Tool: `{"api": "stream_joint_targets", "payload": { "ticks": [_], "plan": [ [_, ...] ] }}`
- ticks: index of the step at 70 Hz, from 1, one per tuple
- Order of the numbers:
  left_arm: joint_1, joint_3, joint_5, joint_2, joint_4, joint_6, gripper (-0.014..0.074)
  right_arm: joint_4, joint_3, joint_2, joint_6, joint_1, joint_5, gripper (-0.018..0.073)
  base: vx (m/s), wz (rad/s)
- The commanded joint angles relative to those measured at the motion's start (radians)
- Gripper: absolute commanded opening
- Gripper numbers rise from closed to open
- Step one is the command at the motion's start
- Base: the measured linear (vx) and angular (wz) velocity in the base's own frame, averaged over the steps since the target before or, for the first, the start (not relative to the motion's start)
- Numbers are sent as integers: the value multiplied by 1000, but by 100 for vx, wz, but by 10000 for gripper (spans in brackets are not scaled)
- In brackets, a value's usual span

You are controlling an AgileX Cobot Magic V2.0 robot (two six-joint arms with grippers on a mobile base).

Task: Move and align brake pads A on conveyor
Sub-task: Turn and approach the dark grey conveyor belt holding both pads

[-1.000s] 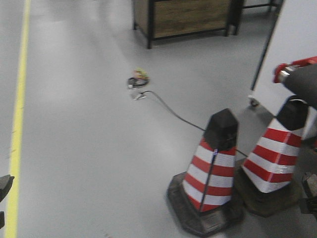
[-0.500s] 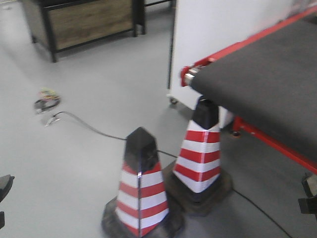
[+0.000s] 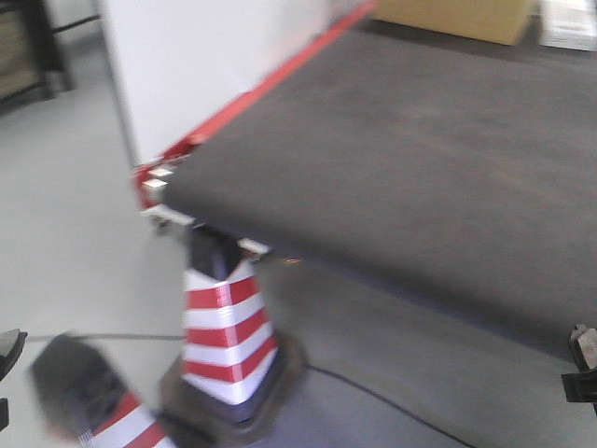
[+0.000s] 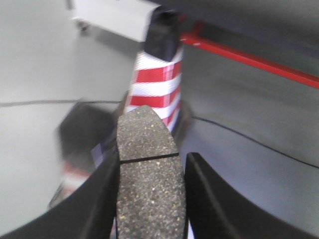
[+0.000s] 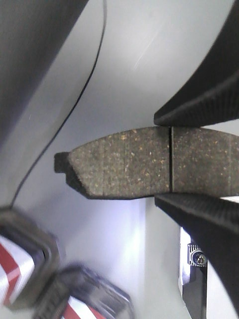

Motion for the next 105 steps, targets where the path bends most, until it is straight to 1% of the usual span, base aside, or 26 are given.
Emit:
{"api": "stream_joint_targets", "payload": {
  "ticks": [1, 21, 37, 74, 105],
  "plan": [
    [-7, -27, -80, -5, -11, -2, 101, -9, -27, -12, -10, 0, -45, 62, 23, -75],
    [-7, -27, -80, -5, -11, -2, 101, -9, -27, -12, -10, 0, -44, 62, 22, -71],
    [-7, -27, -80, -5, -11, -2, 101, -9, -27, -12, -10, 0, -44, 62, 23, -49],
    [-7, -27, -80, -5, -11, -2, 101, -9, -27, -12, -10, 0, -44, 62, 25, -26],
    [-7, -27, -80, -5, -11, -2, 101, -9, -27, -12, -10, 0, -44, 62, 21, -15]
  ]
}}
